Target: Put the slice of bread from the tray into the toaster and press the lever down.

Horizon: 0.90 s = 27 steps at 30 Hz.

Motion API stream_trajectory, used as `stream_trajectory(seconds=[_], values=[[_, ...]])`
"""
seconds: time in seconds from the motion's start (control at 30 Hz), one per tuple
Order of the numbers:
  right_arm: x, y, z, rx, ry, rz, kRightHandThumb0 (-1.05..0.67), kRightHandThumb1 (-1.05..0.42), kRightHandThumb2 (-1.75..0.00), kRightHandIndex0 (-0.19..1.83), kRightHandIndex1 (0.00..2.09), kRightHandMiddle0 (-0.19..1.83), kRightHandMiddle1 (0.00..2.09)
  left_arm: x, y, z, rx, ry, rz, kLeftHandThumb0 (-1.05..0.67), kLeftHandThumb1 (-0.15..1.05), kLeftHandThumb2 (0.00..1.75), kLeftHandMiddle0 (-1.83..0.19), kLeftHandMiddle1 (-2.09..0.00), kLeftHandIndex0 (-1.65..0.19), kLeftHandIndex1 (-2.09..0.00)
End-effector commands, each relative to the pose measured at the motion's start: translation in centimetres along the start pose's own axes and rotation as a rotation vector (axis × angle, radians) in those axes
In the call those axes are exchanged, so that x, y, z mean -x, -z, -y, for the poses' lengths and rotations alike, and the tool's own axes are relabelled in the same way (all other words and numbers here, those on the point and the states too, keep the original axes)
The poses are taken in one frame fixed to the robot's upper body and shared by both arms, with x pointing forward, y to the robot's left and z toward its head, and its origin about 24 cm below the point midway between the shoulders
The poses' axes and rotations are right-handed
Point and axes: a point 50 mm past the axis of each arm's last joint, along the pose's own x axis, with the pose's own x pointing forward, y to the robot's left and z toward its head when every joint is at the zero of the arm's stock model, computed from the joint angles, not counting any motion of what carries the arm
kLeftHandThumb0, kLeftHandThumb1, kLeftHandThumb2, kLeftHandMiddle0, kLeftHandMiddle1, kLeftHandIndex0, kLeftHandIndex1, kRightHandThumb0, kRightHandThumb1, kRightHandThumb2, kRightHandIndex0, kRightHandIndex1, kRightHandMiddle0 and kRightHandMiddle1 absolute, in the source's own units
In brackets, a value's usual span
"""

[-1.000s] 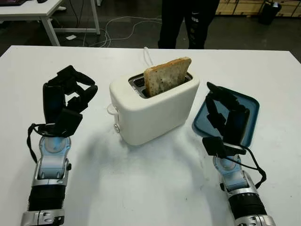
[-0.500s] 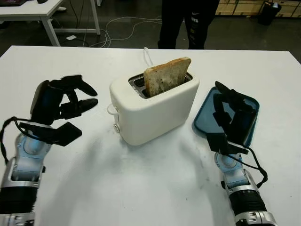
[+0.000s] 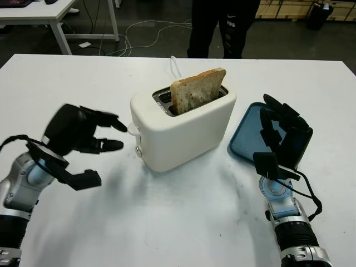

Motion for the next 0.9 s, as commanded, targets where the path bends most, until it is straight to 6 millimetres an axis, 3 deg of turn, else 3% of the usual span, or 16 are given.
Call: stream_trajectory(seconds=[0.0,0.37,0.53,0.87], values=[[-0.2,-0.3,0.0,-0.018,0.008,0.018,-0.4,-0.92,-0.23,1.05,0.46,1.08,0.01,-0.4,-0.4,-0.2,-0.017,-0.01,0.05,-0.95,0.92,0.52,-1.09,-1.75,-0.86,-0.37],[-0.1,-0.2,0.0,-0.015,-0.001,0.015,-0.39,-0.92,-0.21,1.08,0.4,1.09,0.01,-0.2,-0.3,-0.6,-0.043,-0.113,0.054,-0.92,0.92,0.6,-1.09,-1.75,-0.56,-0.8],[-0.1,-0.2,-0.1,-0.018,-0.005,0.019,-0.4,-0.92,-0.22,1.08,0.38,1.08,0.0,0.0,0.4,-1.6,-0.146,-0.149,-0.012,-0.89,0.92,0.67,-1.13,-1.75,-0.49,-1.05],[0.1,-0.2,-0.2,-0.024,-0.016,0.024,-0.38,-0.92,-0.22,1.09,0.35,1.07,0.0,0.4,1.0,-2.5,-0.254,-0.178,-0.094,-0.87,0.92,0.68,-1.14,-1.75,-0.42,-1.15]])
